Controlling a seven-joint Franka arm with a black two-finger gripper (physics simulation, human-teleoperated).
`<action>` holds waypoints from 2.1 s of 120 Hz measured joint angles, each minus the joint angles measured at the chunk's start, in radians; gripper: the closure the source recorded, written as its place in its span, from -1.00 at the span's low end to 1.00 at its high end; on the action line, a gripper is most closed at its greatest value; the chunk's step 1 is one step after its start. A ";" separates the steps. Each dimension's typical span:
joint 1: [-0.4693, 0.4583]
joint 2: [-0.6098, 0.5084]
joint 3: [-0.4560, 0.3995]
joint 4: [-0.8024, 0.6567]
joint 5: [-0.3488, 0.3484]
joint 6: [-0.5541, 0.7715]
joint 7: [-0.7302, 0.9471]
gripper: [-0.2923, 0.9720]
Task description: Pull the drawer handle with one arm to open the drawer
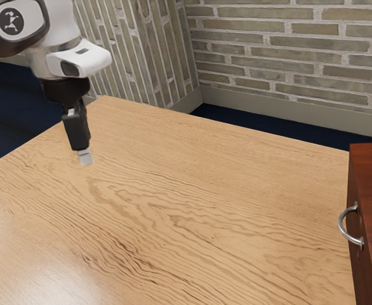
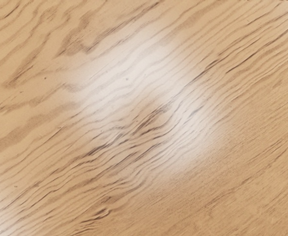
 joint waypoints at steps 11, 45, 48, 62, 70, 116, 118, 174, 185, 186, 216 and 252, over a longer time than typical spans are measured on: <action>0.006 0.005 -0.001 0.002 -0.001 0.025 0.051 -0.54; -0.063 0.053 -0.005 0.025 -0.077 0.057 0.293 -0.54; -0.087 0.055 -0.006 0.026 -0.059 0.059 0.324 -0.54; -0.136 0.132 -0.090 0.101 -0.013 0.066 0.485 -0.54; -0.191 0.162 -0.121 0.121 -0.034 0.083 0.584 -0.53; -0.187 0.267 -0.257 0.111 -0.242 0.351 1.093 -0.37; -0.187 0.272 -0.258 0.110 -0.252 0.362 1.112 -0.35; -0.191 0.375 -0.279 0.116 -0.355 0.544 1.482 0.09; -0.195 0.379 -0.279 0.116 -0.367 0.558 1.527 0.11; -0.196 0.379 -0.279 0.115 -0.368 0.560 1.530 0.11; -0.201 0.401 -0.280 0.112 -0.392 0.577 1.622 0.12; -0.213 0.409 -0.280 0.087 -0.403 0.583 1.691 0.13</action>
